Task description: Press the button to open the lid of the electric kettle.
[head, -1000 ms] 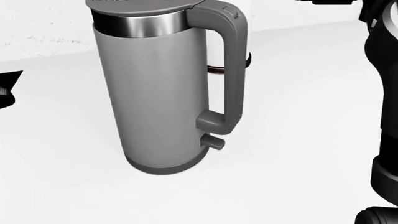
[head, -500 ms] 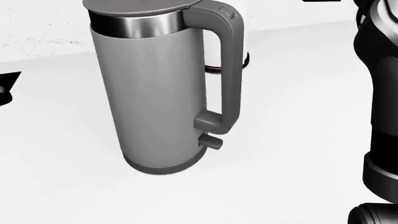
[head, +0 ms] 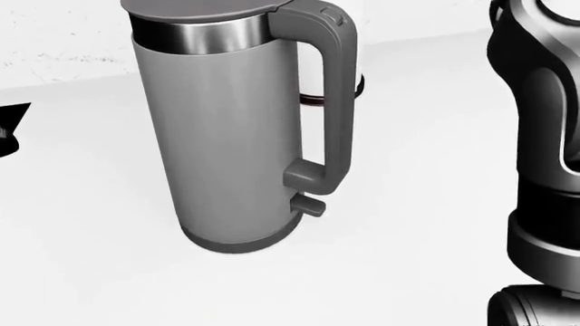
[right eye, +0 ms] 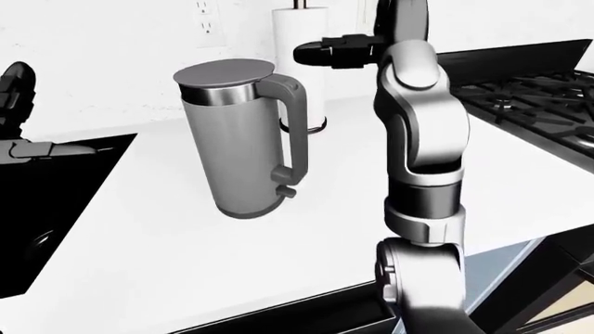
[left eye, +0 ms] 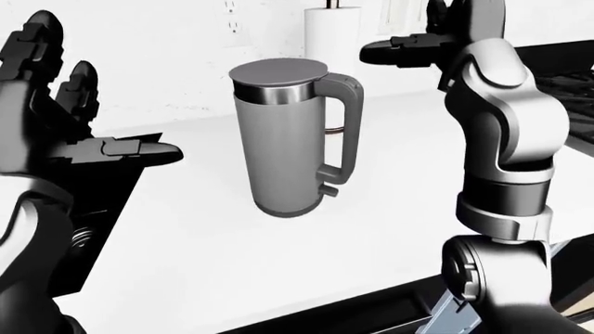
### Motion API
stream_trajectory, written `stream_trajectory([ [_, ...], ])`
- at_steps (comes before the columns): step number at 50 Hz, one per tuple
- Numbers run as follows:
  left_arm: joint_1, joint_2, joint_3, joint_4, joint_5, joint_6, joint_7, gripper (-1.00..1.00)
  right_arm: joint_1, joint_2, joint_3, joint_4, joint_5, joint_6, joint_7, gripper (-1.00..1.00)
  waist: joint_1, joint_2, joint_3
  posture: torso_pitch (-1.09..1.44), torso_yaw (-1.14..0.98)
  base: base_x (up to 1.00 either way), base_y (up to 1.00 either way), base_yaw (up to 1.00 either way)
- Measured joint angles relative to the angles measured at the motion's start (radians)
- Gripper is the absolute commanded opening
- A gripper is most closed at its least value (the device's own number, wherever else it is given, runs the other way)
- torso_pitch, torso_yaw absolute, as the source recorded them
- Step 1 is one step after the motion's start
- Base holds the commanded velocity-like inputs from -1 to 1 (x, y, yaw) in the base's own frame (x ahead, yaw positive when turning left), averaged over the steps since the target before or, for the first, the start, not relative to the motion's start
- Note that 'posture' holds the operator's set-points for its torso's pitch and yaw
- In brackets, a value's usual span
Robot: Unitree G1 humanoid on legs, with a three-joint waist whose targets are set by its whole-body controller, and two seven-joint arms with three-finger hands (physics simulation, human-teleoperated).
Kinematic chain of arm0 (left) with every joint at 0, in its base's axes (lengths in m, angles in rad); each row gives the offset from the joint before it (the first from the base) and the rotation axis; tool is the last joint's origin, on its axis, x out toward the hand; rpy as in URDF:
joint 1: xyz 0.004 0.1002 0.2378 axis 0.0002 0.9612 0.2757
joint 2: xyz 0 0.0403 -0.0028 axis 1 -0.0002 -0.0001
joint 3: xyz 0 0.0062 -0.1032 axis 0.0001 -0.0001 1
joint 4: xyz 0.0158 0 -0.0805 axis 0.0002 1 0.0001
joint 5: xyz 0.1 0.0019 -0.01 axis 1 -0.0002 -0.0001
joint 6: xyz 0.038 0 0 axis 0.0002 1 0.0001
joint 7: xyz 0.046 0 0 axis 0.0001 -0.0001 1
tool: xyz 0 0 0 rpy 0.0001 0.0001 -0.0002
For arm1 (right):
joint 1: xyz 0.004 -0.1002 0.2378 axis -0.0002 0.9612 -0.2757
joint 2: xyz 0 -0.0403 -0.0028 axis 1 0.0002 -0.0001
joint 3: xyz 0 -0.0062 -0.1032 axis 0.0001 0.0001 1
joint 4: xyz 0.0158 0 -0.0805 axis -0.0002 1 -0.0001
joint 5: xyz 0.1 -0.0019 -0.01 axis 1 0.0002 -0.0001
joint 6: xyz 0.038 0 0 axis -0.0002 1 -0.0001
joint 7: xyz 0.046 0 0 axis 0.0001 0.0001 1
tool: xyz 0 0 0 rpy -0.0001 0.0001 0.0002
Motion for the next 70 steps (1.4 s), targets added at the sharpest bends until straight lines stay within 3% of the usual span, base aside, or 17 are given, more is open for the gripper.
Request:
stream_trajectory([
  [70,0.009,-0.004,0.004,-0.006,-0.005,0.000,0.003,1.00,0.027,0.050,0.022,0.000,-0.076,0.007,-0.011,1.00,0.001,0.002,-0.003,-0.27,0.00,0.00,0.00,0.00],
])
